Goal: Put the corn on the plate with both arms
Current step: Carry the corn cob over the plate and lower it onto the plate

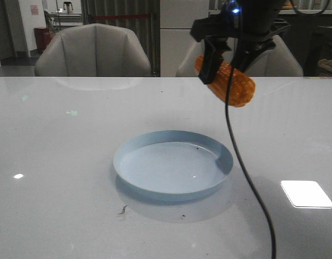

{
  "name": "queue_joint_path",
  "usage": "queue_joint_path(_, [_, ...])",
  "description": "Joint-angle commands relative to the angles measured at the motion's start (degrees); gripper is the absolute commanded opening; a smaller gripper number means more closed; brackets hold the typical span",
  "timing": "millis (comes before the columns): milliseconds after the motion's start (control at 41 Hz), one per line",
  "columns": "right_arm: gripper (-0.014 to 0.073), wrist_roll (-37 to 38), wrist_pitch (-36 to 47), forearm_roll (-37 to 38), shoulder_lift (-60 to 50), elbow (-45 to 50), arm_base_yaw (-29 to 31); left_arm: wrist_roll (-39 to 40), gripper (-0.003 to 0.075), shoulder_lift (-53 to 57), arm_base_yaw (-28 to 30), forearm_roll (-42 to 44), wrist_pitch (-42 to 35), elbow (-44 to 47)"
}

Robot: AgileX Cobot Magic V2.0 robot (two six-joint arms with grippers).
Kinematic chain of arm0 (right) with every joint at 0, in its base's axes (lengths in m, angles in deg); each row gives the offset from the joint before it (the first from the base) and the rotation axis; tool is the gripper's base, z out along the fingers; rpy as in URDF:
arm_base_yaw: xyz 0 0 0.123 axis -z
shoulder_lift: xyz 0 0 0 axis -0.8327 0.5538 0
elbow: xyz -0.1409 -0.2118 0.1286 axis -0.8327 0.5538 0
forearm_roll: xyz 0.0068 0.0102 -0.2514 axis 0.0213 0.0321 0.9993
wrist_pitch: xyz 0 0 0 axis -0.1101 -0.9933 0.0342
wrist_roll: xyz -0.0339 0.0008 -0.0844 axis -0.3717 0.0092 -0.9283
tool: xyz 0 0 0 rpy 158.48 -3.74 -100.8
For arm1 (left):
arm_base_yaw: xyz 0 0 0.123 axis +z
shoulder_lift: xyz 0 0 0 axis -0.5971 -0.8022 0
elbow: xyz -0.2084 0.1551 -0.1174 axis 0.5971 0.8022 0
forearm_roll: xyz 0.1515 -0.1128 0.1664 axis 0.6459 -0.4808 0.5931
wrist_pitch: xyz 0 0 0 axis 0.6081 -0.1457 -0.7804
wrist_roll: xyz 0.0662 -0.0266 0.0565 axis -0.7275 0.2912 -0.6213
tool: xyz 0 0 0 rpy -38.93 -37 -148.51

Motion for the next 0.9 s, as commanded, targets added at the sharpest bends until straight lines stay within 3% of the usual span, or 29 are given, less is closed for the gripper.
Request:
queue_joint_path(0, [0.0225, -0.6, 1.2, -0.2, -1.1, -2.0, -2.0, 0.6, 0.0419, 1.8, 0.1, -1.8, -3.7, -1.6])
queue_joint_path(220, [0.0243, -0.6, -1.7, -0.3, 4.4, -2.0, -5.7, 0.6, 0.0419, 1.8, 0.1, -2.8, -3.4, -1.6])
queue_joint_path(439, [0.0509, -0.6, 0.1, -0.8, 8.2, -2.0, -7.4, 0.6, 0.0419, 1.8, 0.1, -2.9, -2.5, -1.6])
queue_joint_path(512, [0.0559, -0.6, 0.1, -0.9, 8.5, -2.0, -7.4, 0.6, 0.0419, 1.8, 0.1, -2.9, -2.4, -1.6])
queue_joint_path(683, [0.0562, -0.6, -2.7, -0.9, 8.5, -3.5, -7.4, 0.6, 0.0419, 1.8, 0.1, -2.9, -2.4, -1.6])
queue_joint_path(878, [0.0562, 0.0, -11.4, -0.3, 8.1, -10.5, -7.0, 0.6, 0.0419, 1.8, 0.1, -2.9, -2.4, -1.6])
